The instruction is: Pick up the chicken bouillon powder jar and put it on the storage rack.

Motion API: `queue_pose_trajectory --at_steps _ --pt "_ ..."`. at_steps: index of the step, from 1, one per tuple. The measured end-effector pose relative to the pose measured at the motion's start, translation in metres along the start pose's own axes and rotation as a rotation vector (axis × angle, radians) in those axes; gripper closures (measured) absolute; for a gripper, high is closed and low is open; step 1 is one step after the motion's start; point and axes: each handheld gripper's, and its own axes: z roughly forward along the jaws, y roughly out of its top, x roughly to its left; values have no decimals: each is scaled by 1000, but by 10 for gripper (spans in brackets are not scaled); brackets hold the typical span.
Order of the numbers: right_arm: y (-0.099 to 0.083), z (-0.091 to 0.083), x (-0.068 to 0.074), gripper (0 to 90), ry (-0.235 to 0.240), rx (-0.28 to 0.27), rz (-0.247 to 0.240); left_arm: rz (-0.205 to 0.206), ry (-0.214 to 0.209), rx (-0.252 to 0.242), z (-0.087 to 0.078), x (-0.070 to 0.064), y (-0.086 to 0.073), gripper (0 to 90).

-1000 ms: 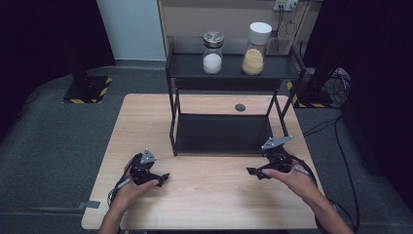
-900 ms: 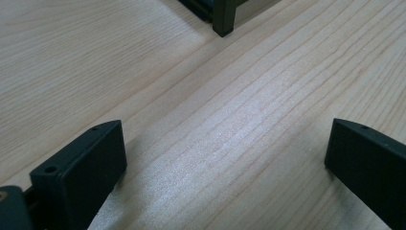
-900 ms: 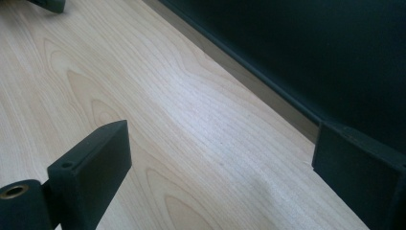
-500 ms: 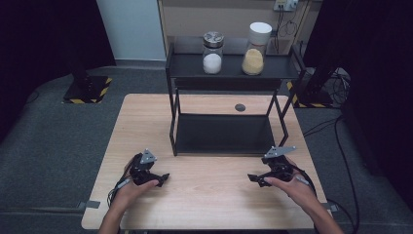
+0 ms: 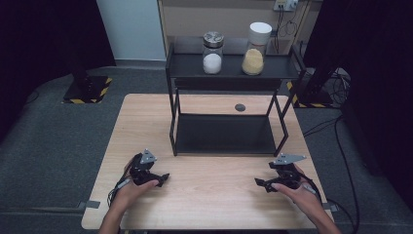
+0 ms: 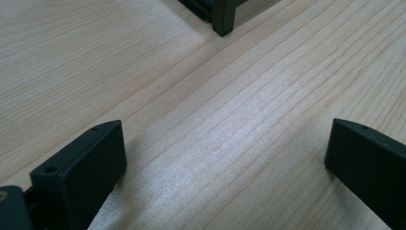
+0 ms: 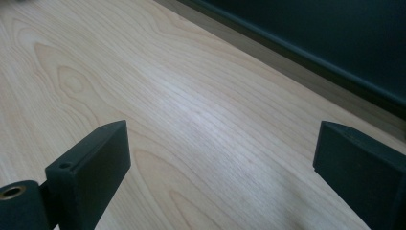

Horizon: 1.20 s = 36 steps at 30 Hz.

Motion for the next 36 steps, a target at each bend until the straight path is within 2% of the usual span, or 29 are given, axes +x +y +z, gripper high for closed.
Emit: queue_pose_trajectory --at_steps 7,16,22,28,36 --pt "-15 -5 1 56 -55 9 -9 0 1 0 0 0 0 0" --pt "-29 -7 -4 48 -122 9 17 -2 2 0 0 0 0 0" --pt "-35 -4 -6 54 -130 18 31 -2 2 0 0 0 0 0" --pt "-35 -2 -2 44 -144 30 2 -2 2 0 0 -1 0 0" --pt "-32 0 0 24 -145 43 -8 -2 2 0 0 -1 0 0"
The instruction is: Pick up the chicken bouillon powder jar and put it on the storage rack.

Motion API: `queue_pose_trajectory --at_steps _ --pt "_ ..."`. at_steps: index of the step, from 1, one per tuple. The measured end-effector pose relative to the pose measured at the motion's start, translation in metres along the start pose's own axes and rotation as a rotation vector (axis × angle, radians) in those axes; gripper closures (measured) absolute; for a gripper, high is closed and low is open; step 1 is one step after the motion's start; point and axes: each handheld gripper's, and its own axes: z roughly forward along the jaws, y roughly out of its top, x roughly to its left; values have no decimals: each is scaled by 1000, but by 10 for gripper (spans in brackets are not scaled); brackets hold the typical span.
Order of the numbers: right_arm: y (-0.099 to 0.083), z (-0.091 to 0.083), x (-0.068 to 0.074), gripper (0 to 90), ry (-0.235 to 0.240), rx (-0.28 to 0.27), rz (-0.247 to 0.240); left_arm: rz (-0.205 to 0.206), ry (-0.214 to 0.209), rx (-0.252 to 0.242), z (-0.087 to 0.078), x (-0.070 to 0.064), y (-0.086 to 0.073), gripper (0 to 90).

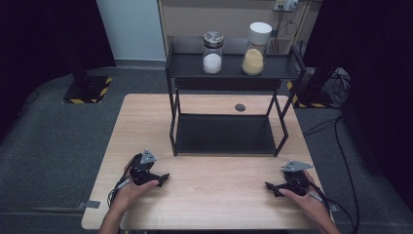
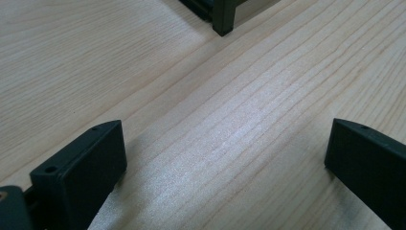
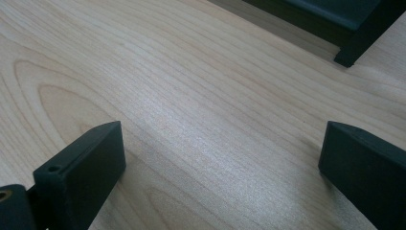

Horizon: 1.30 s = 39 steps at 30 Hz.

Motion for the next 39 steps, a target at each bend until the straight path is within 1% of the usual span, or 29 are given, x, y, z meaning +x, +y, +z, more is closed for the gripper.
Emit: queue_pose_trajectory --at_steps 3,8,13,20,25,39 --pt "1 1 0 17 0 2 -6 0 0 0 0 0 0 0" --pt "1 1 2 12 -7 4 0 0 0 0 0 0 0 0" --pt "2 2 9 12 -27 4 17 0 0 0 0 0 0 0" --pt "2 2 18 11 -35 4 31 0 0 0 0 0 0 0" --pt "2 2 18 11 -35 3 24 0 0 0 0 0 0 0" --pt "2 2 19 11 -36 3 25 -1 1 0 0 0 0 0"
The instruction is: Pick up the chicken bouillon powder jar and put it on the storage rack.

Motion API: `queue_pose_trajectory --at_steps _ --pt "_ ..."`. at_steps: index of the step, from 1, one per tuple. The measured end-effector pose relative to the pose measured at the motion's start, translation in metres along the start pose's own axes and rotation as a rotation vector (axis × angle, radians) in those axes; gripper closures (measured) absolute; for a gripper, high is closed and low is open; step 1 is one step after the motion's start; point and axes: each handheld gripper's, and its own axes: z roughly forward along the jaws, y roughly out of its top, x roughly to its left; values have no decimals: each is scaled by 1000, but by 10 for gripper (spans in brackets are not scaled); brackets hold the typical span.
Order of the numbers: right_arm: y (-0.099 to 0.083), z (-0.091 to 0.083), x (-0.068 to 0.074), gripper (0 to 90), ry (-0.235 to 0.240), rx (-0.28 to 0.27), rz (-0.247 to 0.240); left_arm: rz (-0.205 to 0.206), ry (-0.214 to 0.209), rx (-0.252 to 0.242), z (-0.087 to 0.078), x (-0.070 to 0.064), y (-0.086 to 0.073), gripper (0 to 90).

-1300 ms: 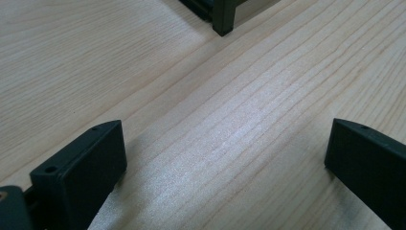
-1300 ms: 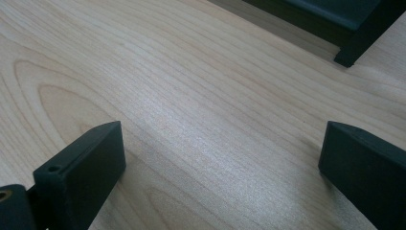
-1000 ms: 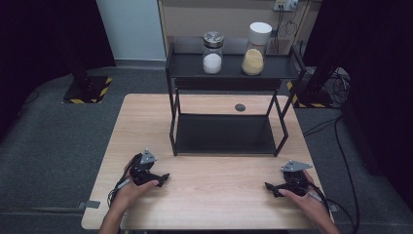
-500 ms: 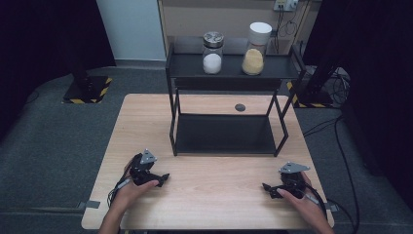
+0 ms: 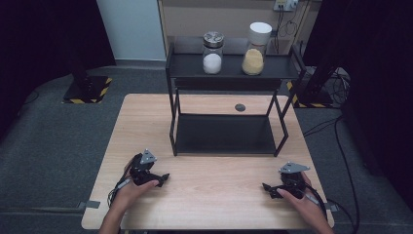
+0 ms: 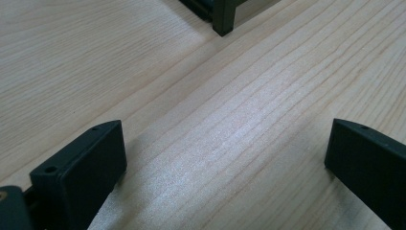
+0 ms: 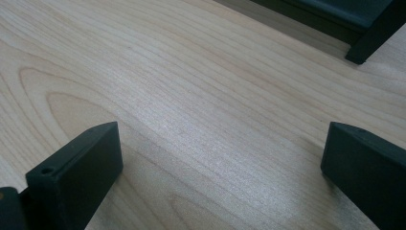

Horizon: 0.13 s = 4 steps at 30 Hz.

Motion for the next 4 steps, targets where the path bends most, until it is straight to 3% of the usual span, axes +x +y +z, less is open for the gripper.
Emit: queue_pose_trajectory --at_steps 4 --pt "0 0 1 12 -1 0 1 0 0 0 0 0 0 0"
